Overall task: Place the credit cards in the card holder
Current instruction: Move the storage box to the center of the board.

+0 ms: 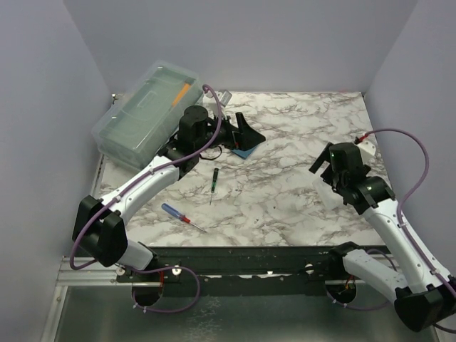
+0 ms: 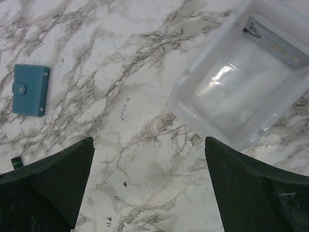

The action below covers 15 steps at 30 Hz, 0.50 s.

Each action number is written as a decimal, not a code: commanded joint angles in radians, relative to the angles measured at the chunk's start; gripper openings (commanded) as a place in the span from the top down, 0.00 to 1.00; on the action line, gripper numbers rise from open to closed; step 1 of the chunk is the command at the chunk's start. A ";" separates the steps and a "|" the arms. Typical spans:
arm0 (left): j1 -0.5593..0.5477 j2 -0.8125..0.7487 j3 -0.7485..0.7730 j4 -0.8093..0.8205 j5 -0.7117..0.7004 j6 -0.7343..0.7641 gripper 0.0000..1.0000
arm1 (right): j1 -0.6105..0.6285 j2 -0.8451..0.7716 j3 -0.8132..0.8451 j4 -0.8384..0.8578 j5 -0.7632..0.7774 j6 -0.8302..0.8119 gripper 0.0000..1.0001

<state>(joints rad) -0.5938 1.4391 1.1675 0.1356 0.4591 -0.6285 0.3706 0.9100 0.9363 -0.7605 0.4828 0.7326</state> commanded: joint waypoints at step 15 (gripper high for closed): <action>-0.138 -0.037 0.040 -0.101 -0.084 0.108 0.01 | -0.332 0.234 -0.156 0.296 -0.229 -0.005 0.00</action>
<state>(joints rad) -0.7048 1.4361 1.1717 0.0631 0.4240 -0.5709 0.0708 1.0885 0.7761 -0.6010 0.3370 0.7822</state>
